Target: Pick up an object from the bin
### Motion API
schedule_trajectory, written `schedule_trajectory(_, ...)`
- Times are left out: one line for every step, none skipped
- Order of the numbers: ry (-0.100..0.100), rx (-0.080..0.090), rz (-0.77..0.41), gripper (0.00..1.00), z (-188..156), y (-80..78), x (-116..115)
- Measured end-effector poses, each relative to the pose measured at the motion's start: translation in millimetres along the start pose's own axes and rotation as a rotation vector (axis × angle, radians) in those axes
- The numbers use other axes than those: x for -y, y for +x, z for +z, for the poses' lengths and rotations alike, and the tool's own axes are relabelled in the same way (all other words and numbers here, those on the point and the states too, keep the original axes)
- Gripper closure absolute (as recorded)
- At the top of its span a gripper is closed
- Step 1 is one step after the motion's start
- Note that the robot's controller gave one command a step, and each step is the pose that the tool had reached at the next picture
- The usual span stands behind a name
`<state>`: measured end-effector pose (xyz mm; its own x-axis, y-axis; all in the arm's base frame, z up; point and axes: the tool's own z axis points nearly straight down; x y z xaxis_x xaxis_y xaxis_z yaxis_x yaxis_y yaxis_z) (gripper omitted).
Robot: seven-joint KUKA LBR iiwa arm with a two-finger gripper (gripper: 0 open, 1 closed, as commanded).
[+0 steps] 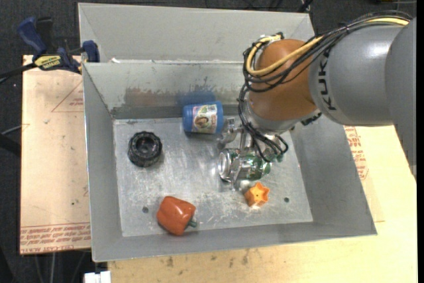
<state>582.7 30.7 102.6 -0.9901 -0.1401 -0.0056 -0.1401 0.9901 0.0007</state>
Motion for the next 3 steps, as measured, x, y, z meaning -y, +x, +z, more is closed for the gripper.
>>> schedule_trajectory(-0.002, 0.0, -0.021, 0.0, 30.0, -14.9, 28.2)
schedule_trajectory(0.003, 0.011, -0.007, 1.0, 26.7, -11.7, 17.0)
schedule_trajectory(0.003, 0.011, -0.007, 1.0, 26.7, -11.7, 17.0)
